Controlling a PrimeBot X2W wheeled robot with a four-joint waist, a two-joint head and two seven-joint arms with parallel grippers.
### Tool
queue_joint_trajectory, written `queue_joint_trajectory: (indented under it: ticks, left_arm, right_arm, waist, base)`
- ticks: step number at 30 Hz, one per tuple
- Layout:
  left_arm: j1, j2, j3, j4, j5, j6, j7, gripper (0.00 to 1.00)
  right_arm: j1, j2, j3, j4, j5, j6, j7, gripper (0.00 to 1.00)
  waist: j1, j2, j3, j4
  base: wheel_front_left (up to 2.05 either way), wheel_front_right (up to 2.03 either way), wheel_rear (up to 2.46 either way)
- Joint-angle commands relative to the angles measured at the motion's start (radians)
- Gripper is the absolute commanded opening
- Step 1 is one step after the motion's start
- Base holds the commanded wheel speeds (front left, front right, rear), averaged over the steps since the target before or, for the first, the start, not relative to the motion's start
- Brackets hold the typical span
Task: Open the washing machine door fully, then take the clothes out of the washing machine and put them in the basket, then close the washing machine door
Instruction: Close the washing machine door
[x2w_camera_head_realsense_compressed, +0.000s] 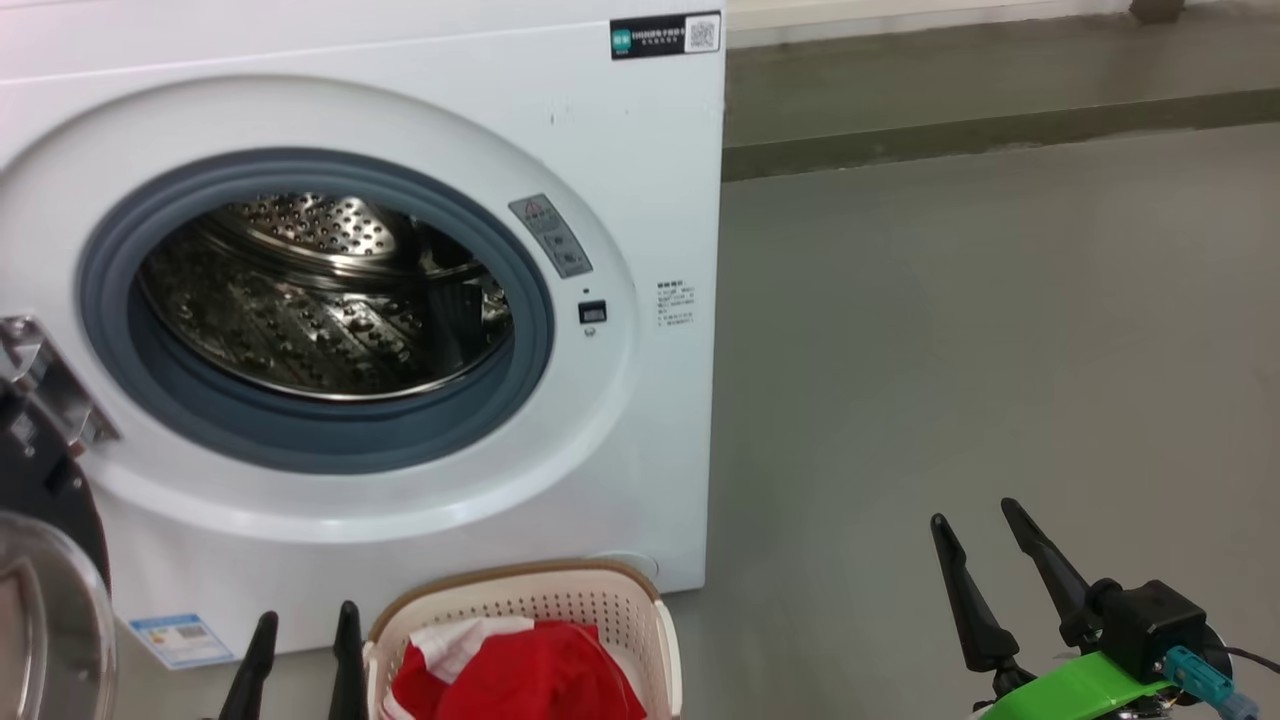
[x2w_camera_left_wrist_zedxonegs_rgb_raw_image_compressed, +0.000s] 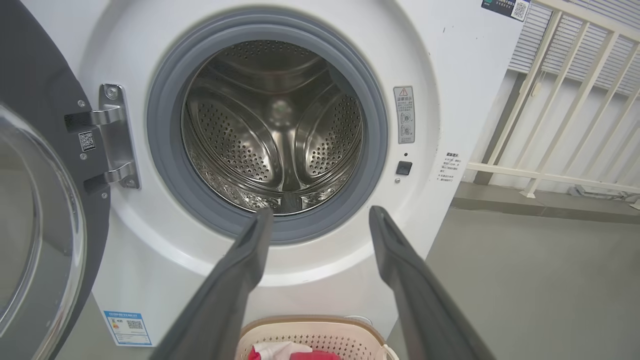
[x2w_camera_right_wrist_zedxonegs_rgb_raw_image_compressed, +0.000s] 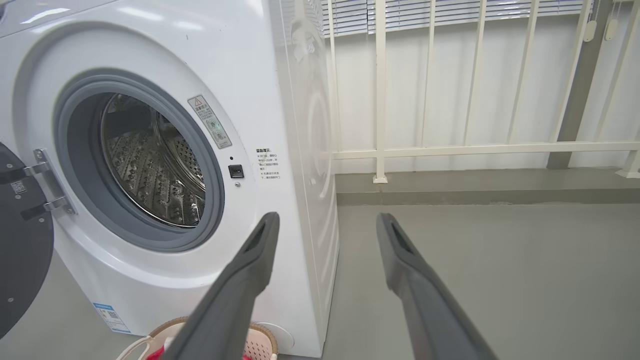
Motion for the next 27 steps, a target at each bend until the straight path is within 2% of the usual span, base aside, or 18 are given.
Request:
queue_joint_trajectory:
  ticks: [1,12,27]
  left_arm:
    - [-0.018,0.013,0.026,-0.033,0.008,0.001,-0.001,1.00]
    - [-0.011,0.015,0.013,-0.056,-0.006,-0.003,0.001,1.00]
    - [-0.014,0.016,0.010,-0.072,0.002,0.028,-0.002,1.00]
  right_arm:
    - [-0.008,-0.017,0.021,-0.020,-0.005,0.007,-0.006,1.00]
    - [-0.005,-0.020,0.016,-0.015,0.002,0.007,-0.006,1.00]
    - [-0.010,-0.016,0.012,-0.015,0.000,0.007,-0.006,1.00]
  waist:
    - [0.0000,0.0000,0.000,-0.001]
    - [0.0000,0.0000,0.002,0.001]
    - [0.0000,0.0000,0.011,0.008]
  base:
    - [-2.13,2.13,0.00]
    - [-1.46,1.46,0.00]
    - [-0.12,0.12,0.00]
